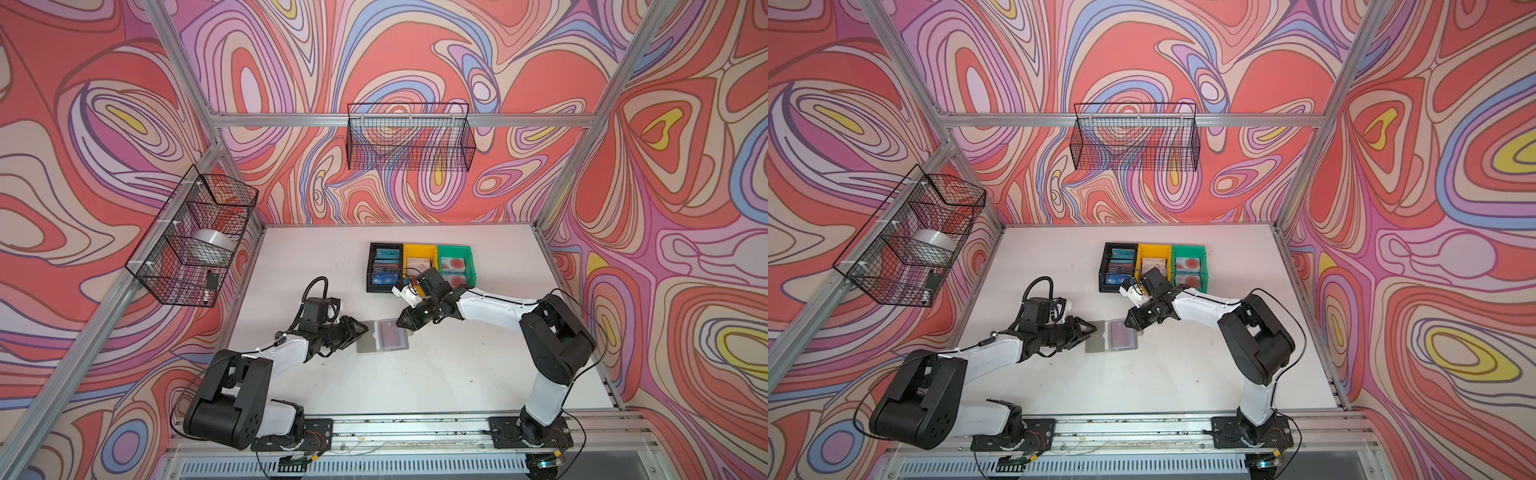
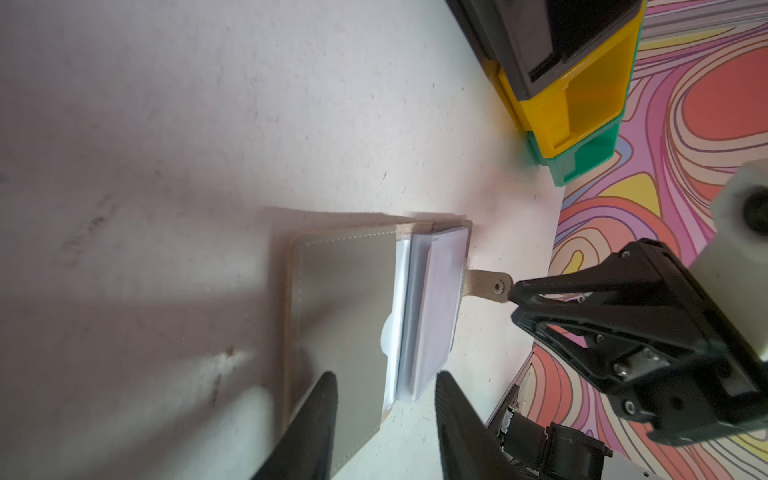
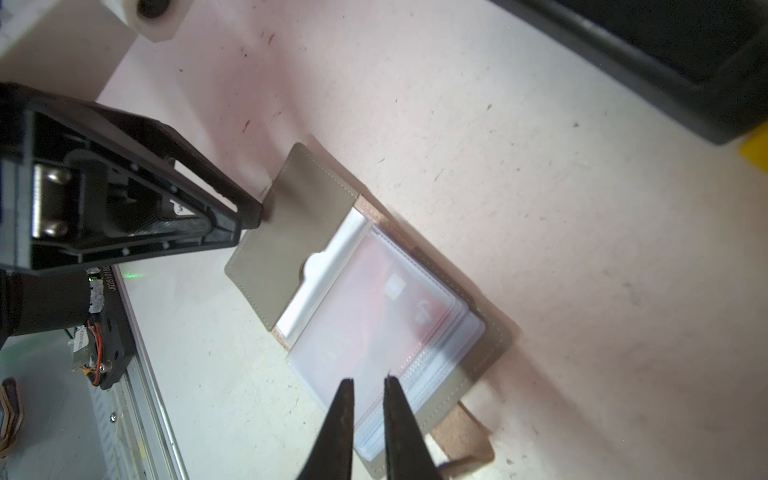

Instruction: Take the credit cards out of the card holder

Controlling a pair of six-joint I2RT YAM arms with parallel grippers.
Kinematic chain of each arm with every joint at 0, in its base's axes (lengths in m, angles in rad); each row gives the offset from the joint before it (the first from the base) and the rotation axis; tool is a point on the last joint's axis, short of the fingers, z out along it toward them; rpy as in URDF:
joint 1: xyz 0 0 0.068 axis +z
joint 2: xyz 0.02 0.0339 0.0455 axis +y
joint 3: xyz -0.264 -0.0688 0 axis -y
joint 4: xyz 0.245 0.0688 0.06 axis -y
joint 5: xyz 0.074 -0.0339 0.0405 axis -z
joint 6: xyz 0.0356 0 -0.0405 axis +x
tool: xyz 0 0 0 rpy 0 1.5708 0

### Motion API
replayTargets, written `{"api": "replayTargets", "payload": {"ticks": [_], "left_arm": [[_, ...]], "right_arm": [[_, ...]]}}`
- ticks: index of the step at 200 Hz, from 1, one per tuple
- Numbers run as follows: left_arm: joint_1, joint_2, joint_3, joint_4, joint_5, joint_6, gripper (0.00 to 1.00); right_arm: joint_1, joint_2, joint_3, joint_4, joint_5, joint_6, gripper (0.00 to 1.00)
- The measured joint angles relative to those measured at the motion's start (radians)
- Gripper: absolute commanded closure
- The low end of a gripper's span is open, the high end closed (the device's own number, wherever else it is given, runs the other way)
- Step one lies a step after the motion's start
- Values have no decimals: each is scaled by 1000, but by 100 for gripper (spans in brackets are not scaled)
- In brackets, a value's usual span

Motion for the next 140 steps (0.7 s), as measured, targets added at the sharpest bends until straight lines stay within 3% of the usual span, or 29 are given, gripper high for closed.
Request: {"api": "replayTargets", "payload": {"ticks": [65,140], "left_arm": [[0,5,13,-24,-8,8,71],[0,23,13,-26,-8,9,72]], "right_arm": [[0,70,5,59,-32,45,84],[0,70,5,66,-13,69,84]]}}
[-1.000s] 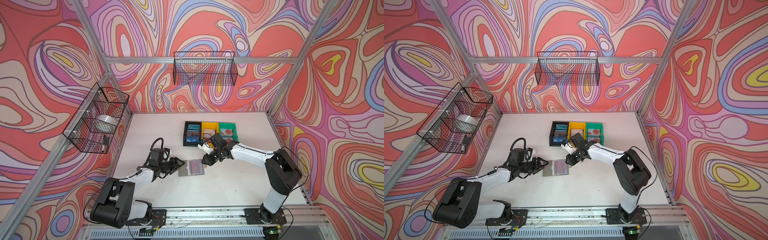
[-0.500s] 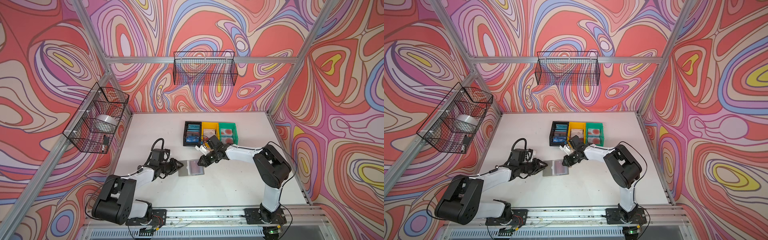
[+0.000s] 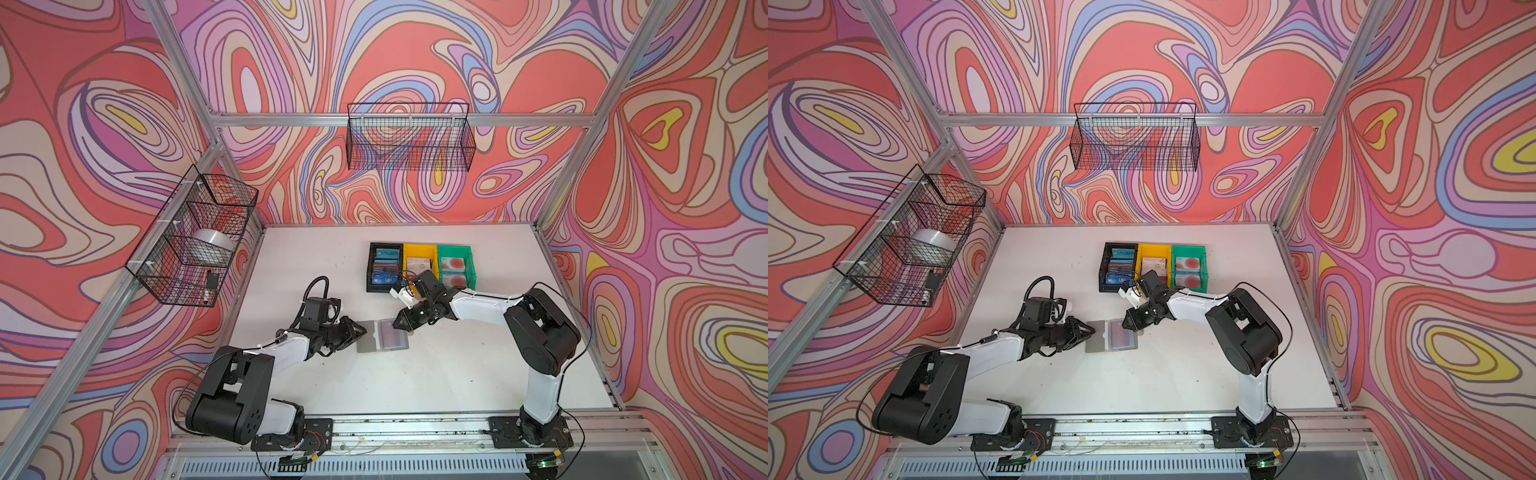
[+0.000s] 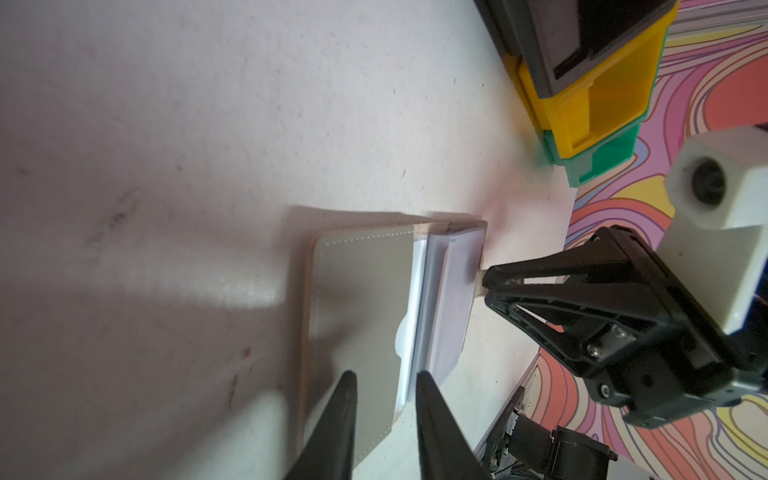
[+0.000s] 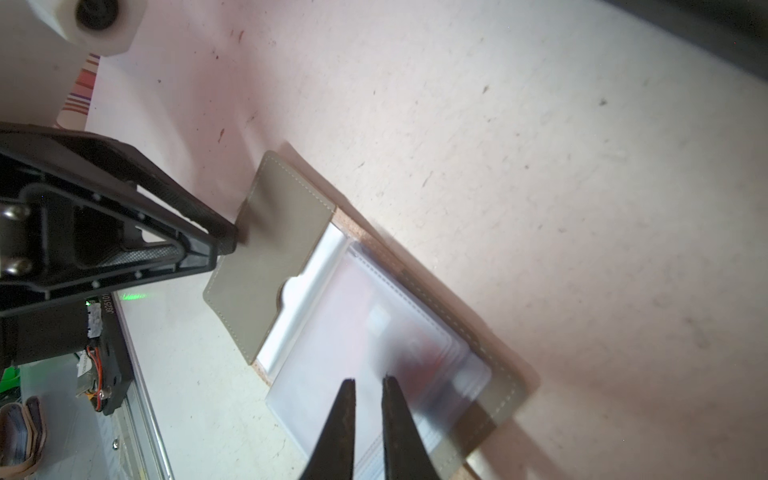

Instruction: Take the credit cards out of the card holder

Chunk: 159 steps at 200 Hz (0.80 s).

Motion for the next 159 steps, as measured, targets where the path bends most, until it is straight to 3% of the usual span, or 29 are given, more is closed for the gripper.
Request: {"api": "replayTargets", "payload": {"ticks": [159], "left_arm": [[0,-3,0,-31,-15,14,72]], "right_arm": [[0,25,16,-34,49,6,83]]}}
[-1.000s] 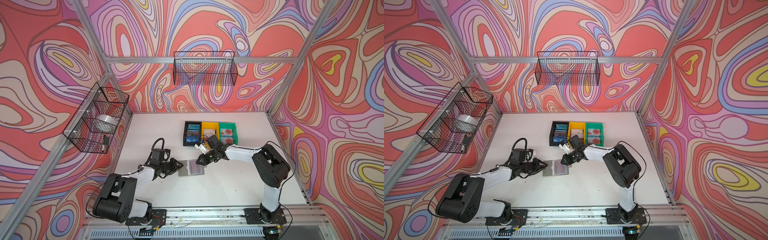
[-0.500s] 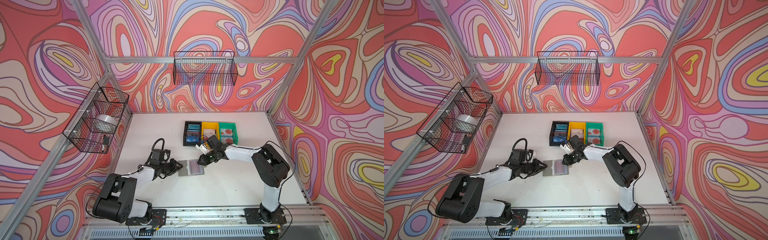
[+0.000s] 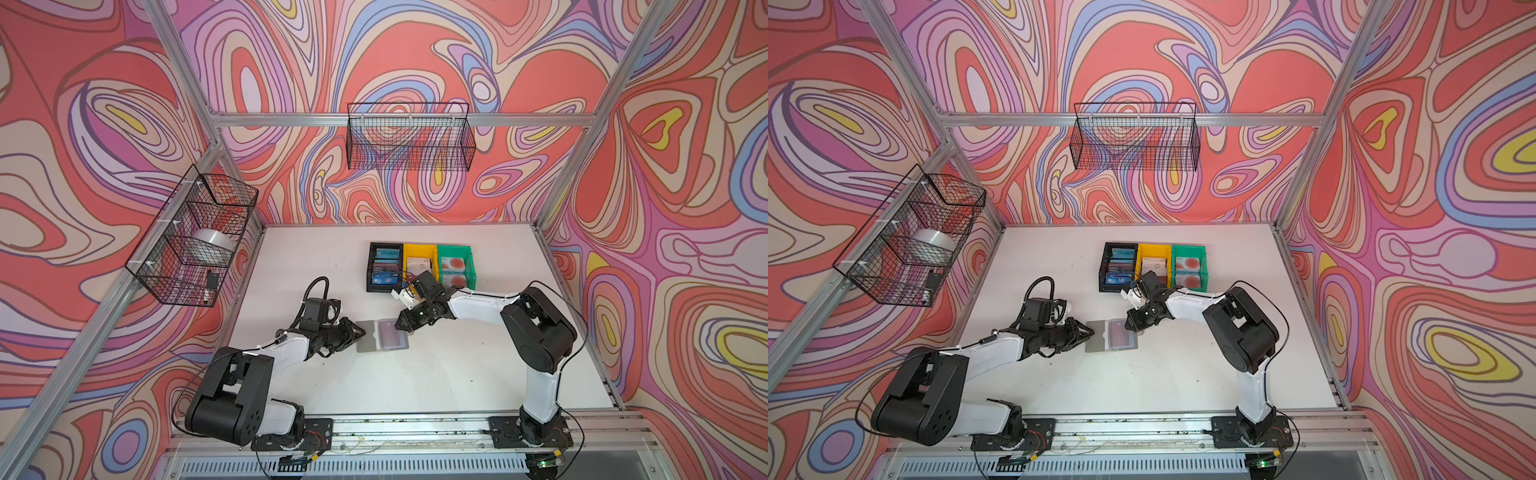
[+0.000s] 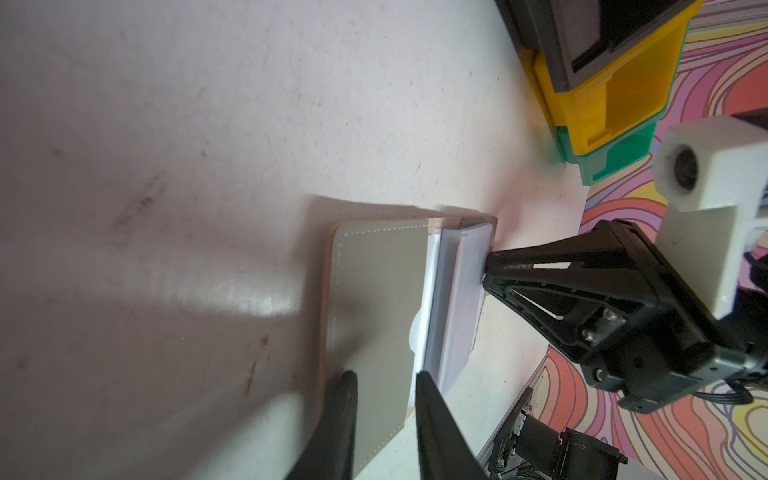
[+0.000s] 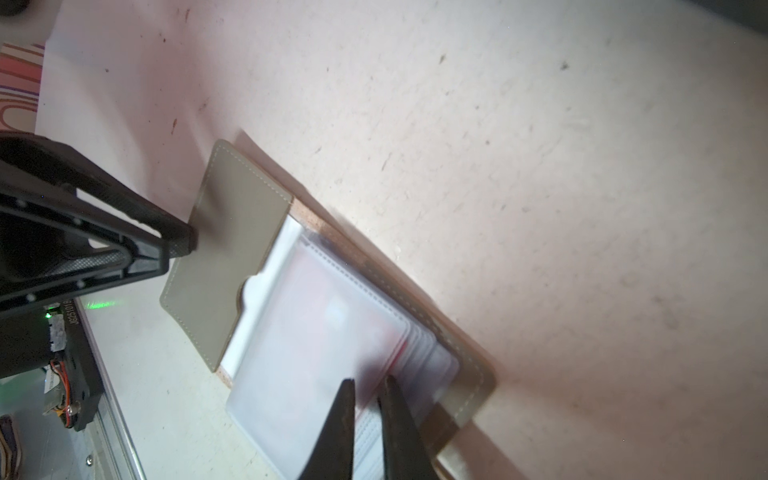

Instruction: Take the credit cards out of the card holder

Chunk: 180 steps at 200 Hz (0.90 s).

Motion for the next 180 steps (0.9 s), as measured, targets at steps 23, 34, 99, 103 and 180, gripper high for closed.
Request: {"api": "replayTargets", "payload": {"ticks": [23,34,99,103,180], "left_arm": [[0,13,0,0,0,0,72],[0,20,0,0,0,0,72],[0,42,0,13,2,0,72],[0,42,0,13,2,0,72],[0,61,0,43,18,0,72]], "right_arm": [[0,1,0,0,1,1,83],[0,6,5,-1,-3,1,83],[-2,26,18,16,-60,9,82],[-2,26,18,16,-63,9,82],[3,28,18,26,-137,27,81]]}}
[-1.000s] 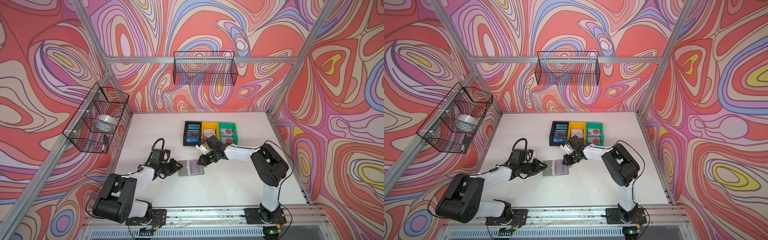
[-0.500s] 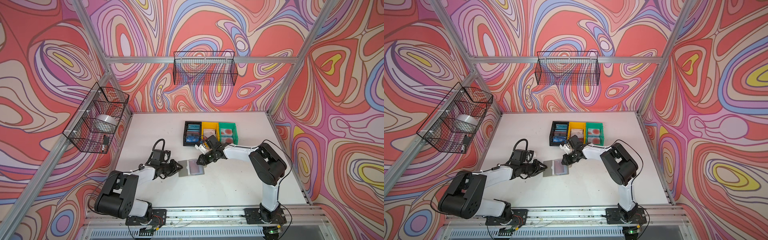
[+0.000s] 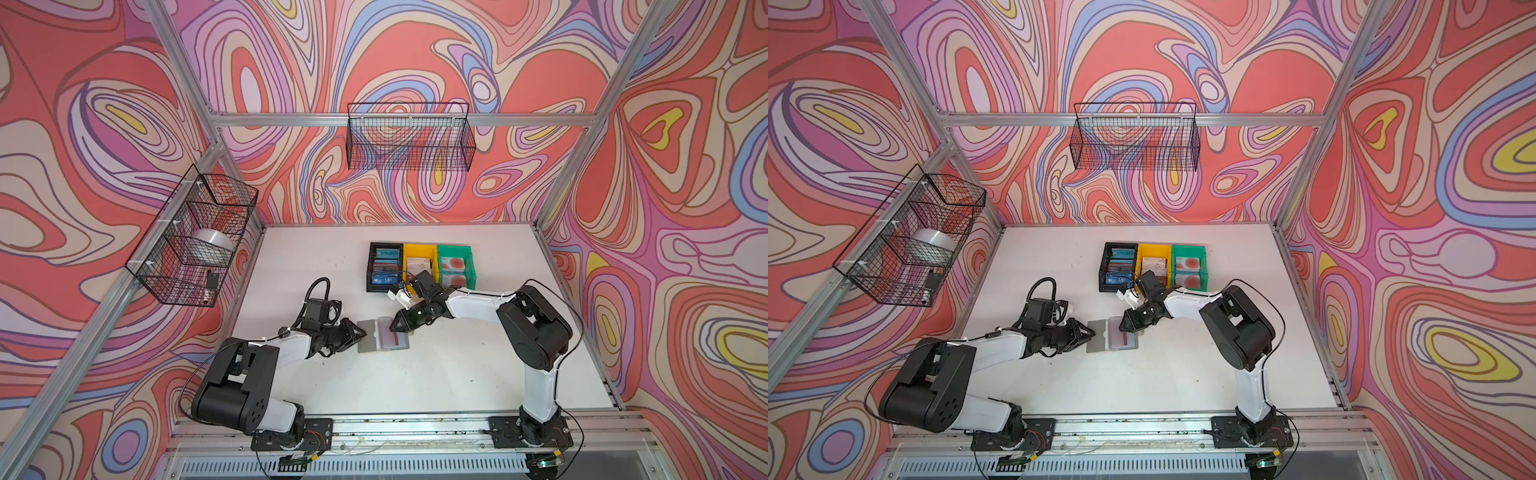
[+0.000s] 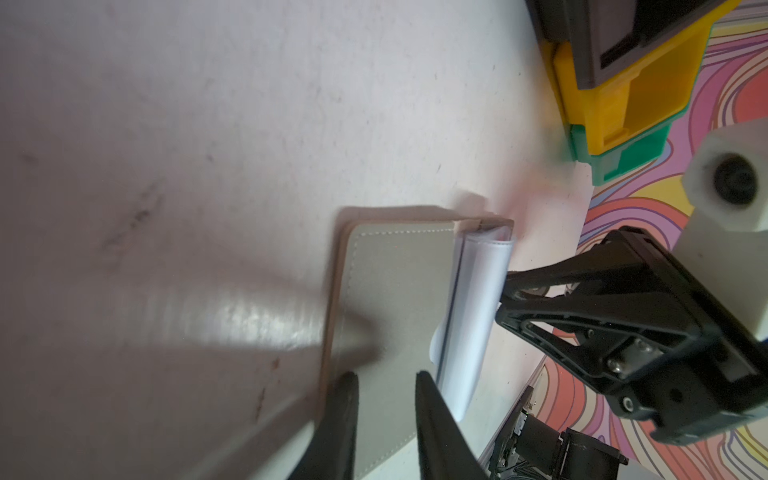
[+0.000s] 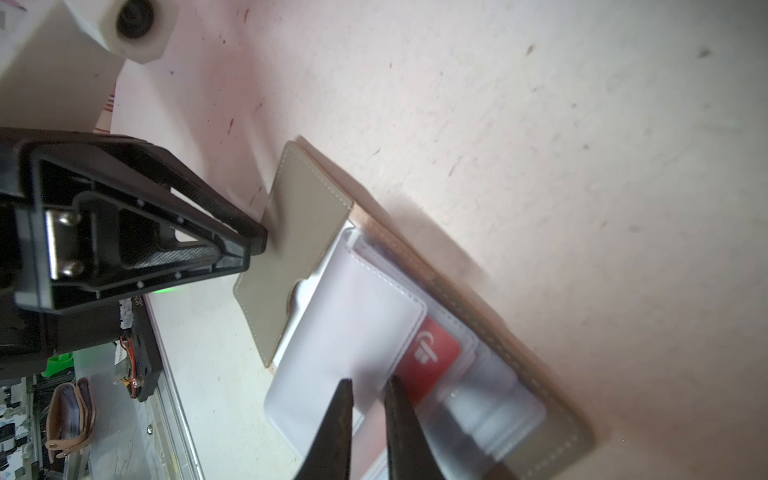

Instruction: Take the credit cards out of the card holder

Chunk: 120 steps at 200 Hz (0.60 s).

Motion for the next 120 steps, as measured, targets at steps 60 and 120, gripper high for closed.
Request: {"api": "replayTargets", "payload": {"ticks": [60,120], "left_arm": [[0,0,0,0,1,0,72],[1,0,1,-2,2,3,71]], "right_arm": [[21,23,13,28,-72,12,81],[33,31,46,103,-206,56,78]]}}
